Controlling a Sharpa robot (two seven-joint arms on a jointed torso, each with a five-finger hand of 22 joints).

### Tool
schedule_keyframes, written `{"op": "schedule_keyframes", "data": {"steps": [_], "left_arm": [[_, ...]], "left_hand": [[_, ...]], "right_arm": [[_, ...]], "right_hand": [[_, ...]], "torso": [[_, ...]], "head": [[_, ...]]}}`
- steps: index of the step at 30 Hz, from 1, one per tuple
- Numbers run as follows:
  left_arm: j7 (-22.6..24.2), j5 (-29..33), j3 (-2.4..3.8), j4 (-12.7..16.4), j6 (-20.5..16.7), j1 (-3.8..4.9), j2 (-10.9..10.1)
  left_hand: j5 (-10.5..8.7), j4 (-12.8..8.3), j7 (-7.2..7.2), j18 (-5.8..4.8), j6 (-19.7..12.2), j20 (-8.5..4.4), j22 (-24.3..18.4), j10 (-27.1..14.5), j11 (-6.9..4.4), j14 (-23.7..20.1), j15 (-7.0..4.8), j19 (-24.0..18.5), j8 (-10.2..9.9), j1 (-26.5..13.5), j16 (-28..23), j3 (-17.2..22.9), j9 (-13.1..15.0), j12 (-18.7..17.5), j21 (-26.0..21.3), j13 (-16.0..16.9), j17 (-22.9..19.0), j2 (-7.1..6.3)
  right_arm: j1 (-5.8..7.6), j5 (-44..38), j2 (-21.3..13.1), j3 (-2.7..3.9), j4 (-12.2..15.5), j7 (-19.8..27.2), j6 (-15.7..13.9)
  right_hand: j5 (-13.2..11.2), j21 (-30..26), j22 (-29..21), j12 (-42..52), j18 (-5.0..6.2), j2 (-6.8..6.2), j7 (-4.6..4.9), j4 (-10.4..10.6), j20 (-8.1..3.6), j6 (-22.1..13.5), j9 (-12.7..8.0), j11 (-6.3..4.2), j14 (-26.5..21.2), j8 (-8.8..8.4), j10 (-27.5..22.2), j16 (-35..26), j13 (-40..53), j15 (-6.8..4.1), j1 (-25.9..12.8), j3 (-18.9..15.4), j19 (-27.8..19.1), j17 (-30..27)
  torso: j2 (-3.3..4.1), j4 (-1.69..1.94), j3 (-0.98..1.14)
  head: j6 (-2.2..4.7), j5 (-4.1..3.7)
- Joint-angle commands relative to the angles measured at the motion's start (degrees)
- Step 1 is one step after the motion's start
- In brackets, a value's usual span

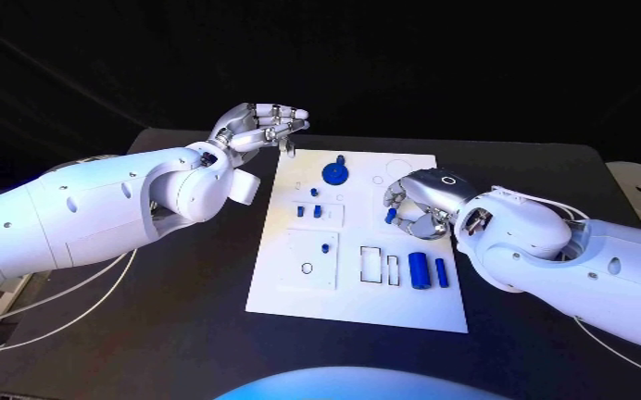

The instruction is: Assemble the parts on the task board

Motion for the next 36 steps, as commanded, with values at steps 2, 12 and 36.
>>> {"op": "schedule_keyframes", "data": {"steps": [2,12,36], "left_arm": [[0.36,0.15,0.04,0.20,0.89,0.05,0.02],[0.28,0.15,0.04,0.24,0.86,0.05,-0.11],[0.24,0.15,0.04,0.28,0.81,0.05,-0.15]], "left_hand": [[0.15,0.16,0.11,0.85,-0.34,0.44,-0.07,-0.57,0.01,-0.33,-0.12,-0.10,-0.14,-0.45,0.13,0.19,-0.09,0.37,-0.19,0.04,-0.07,0.00],[0.15,0.16,0.11,0.85,-0.34,0.44,-0.07,-0.57,0.01,-0.33,-0.12,-0.10,-0.14,-0.45,0.13,0.19,-0.09,0.37,-0.19,0.04,-0.07,0.00],[0.11,0.11,0.15,0.86,-0.52,0.50,-0.16,-0.96,0.06,-0.43,-0.07,-0.10,-0.02,-0.64,0.26,0.29,-0.17,0.80,-0.29,0.09,-0.17,0.15]], "right_arm": [[-0.11,0.17,0.63,-0.09,-0.71,-0.04,1.48],[-0.30,0.07,1.25,-0.26,-1.77,-0.12,1.96],[-1.09,-0.19,2.21,-0.38,-3.13,-0.17,-2.02]], "right_hand": [[0.34,0.93,10.04,0.80,-0.17,0.62,-0.09,0.39,-0.30,0.87,0.17,-0.21,2.33,0.30,1.33,0.18,-0.13,-0.17,0.43,0.41,1.14,-0.20],[0.12,1.64,10.34,1.57,-0.32,1.13,-0.22,0.55,-0.56,2.00,0.44,-0.55,2.34,0.78,3.09,0.17,-0.18,-0.47,0.72,1.08,1.48,-0.27],[-0.22,4.88,11.64,3.60,-0.97,4.05,-1.55,0.12,-1.61,7.15,2.20,-2.09,2.53,3.62,7.79,0.38,0.48,-1.71,2.06,1.92,2.79,-0.20]], "torso": [[-0.03,-0.03,0.05],[-0.04,-0.05,0.07],[-0.07,-0.08,0.06]], "head": [[-0.04,0.05],[-0.29,0.02],[-0.65,0.10]]}}
